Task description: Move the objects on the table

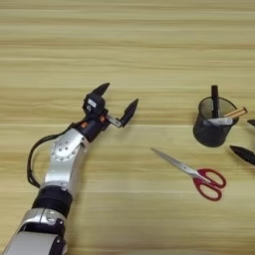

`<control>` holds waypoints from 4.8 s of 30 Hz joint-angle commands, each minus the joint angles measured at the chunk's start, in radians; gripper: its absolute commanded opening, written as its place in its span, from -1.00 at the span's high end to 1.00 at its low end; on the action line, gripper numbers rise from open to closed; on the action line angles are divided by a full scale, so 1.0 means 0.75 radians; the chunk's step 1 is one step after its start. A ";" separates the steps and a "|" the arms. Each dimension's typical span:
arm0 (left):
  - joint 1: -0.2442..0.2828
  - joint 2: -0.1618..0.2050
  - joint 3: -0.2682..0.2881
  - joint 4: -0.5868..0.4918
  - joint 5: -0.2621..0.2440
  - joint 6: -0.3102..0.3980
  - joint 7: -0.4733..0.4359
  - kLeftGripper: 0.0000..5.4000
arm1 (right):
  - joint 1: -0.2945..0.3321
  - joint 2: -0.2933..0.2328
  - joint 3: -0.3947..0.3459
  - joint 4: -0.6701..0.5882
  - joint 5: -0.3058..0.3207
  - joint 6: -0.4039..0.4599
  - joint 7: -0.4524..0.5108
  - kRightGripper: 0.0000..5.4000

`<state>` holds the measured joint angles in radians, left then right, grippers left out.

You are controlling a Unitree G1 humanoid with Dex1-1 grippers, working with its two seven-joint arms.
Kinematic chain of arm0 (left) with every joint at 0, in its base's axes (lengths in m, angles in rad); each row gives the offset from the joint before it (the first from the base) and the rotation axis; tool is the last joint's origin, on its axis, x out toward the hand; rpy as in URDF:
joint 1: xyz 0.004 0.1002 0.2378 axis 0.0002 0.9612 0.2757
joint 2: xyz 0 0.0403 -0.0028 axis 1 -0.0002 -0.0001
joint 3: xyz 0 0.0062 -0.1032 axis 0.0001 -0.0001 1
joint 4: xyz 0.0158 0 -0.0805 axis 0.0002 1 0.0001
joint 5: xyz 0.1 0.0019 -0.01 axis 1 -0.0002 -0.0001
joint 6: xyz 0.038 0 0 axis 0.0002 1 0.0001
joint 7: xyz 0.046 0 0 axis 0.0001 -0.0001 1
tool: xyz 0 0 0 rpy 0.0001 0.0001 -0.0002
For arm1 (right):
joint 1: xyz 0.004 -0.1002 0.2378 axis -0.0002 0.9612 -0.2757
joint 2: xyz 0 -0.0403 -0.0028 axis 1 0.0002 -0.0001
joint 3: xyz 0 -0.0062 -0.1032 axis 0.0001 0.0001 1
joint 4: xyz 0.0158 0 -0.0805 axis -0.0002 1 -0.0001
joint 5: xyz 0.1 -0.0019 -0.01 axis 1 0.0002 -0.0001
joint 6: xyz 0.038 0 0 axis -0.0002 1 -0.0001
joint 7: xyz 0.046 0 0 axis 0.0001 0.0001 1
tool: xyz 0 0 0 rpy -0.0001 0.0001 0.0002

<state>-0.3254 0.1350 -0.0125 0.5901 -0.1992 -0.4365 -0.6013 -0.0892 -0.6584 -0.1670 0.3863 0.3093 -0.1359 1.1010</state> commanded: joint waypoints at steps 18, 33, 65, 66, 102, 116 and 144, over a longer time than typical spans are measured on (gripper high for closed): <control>-0.017 0.009 -0.001 0.027 0.021 -0.018 -0.007 -1.00 | 0.004 -0.071 -0.130 -0.272 0.182 0.118 0.019 -1.00; -0.011 0.008 -0.002 0.024 0.020 -0.020 -0.006 -1.00 | -0.111 0.033 -0.029 -0.184 0.128 0.129 -0.055 -0.94; -0.009 0.007 0.001 0.025 0.019 -0.023 -0.004 -1.00 | -0.176 0.134 0.027 -0.082 0.096 0.079 -0.056 0.45; -0.010 0.008 0.001 0.026 0.018 -0.023 -0.004 -1.00 | -0.176 0.134 0.028 -0.083 0.097 0.079 -0.055 0.47; -0.022 -0.004 -0.004 0.041 0.025 -0.024 0.001 -1.00 | -0.143 0.047 -0.142 -0.617 0.364 0.314 -0.092 0.70; -0.013 -0.004 -0.004 0.032 0.025 -0.026 0.003 -1.00 | 0.045 0.112 -0.077 -0.944 0.650 0.543 -0.063 0.70; -0.012 -0.004 -0.002 0.025 0.023 -0.026 0.006 -1.00 | 0.133 0.237 0.443 -0.639 0.229 0.406 0.048 0.70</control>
<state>-0.3318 0.1312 -0.0136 0.6142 -0.1975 -0.4472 -0.6002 0.0159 -0.4861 0.1432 -0.1198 0.5196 0.1775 1.1369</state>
